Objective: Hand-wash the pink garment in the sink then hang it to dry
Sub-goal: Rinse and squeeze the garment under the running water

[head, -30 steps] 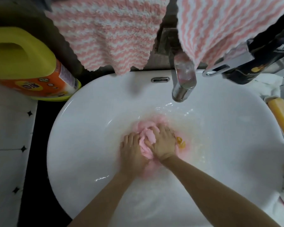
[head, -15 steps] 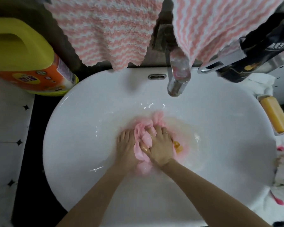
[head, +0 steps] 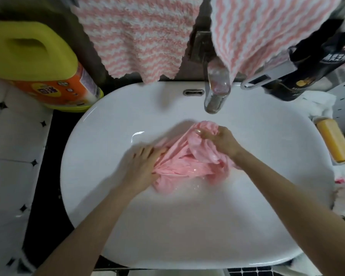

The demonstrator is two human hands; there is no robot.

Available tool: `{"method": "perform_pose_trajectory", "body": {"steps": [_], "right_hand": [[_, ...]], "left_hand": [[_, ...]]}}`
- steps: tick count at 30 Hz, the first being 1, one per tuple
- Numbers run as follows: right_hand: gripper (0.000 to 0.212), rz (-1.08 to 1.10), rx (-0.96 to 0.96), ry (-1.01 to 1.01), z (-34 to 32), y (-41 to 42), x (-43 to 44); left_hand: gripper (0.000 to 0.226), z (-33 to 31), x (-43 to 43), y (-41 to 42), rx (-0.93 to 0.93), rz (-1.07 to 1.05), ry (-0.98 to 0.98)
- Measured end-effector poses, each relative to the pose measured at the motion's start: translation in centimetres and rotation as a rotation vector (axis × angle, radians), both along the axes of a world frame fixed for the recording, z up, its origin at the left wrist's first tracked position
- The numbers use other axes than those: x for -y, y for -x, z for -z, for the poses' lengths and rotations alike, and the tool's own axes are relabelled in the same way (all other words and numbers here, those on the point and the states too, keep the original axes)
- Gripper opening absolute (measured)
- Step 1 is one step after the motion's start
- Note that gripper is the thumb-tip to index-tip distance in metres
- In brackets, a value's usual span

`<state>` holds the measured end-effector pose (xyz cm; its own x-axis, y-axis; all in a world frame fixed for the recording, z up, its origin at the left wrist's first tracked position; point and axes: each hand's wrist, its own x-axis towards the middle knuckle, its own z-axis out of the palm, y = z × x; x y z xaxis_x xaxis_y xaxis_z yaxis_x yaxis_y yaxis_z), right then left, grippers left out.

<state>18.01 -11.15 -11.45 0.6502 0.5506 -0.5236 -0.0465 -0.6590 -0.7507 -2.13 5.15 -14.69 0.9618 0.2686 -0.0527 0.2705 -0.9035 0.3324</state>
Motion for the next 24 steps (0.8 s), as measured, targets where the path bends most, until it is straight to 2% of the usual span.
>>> {"method": "perform_pose_trajectory", "body": {"steps": [1,2,4,5,6,8,10,11,14,16,18,21,23,24], "right_hand": [[0.041,0.022,-0.011,-0.046,-0.6,0.0,0.9],[0.045,0.001,0.1,-0.05,-1.3,-0.2,1.8],[0.057,-0.083,0.566,-0.063,-2.5,-0.3,3.8],[0.056,-0.124,0.762,-0.111,-3.0,0.0,4.6],[0.054,-0.192,0.879,-0.142,-3.0,0.8,5.5],[0.065,-0.472,1.035,-0.106,-1.7,3.4,6.8],[0.101,-0.789,1.025,0.094,1.4,5.4,7.5],[0.115,-0.869,0.99,0.187,3.1,5.8,7.5],[0.133,-0.864,0.924,0.284,5.7,5.5,5.8],[0.14,-0.8,0.889,0.253,5.7,5.5,4.7],[0.129,-0.693,0.853,0.128,5.8,6.0,4.6],[0.089,-0.624,0.824,-0.022,5.0,6.2,4.7],[0.058,-0.552,0.711,-0.039,3.5,5.8,4.6],[0.043,-0.476,0.573,-0.01,2.3,5.4,4.5]], "left_hand": [[0.092,-0.3,-0.7,0.1,0.013,-0.019,-0.01],[0.089,-0.8,-1.0,0.1,0.022,-0.062,0.001],[0.077,-1.8,-0.8,0.1,0.078,-0.118,0.031],[0.072,-2.2,-0.4,0.0,0.115,-0.088,0.046],[0.071,-2.3,0.3,0.0,0.132,-0.015,0.057],[0.093,-1.7,1.4,0.0,0.05,0.164,-0.01],[0.116,-0.3,1.3,-0.3,-0.102,0.258,-0.157],[0.119,0.6,1.0,-0.5,-0.154,0.274,-0.206],[0.11,1.8,0.8,-1.2,-0.26,0.274,-0.241],[0.102,2.1,1.1,-1.8,-0.226,0.264,-0.23],[0.091,2.1,1.5,-1.9,-0.151,0.288,-0.202],[0.073,1.6,1.6,-1.4,-0.034,0.272,-0.101],[0.059,0.4,1.5,-1.3,-0.06,0.167,0.195],[0.059,-0.4,1.5,-1.5,-0.129,0.073,0.398]]}}
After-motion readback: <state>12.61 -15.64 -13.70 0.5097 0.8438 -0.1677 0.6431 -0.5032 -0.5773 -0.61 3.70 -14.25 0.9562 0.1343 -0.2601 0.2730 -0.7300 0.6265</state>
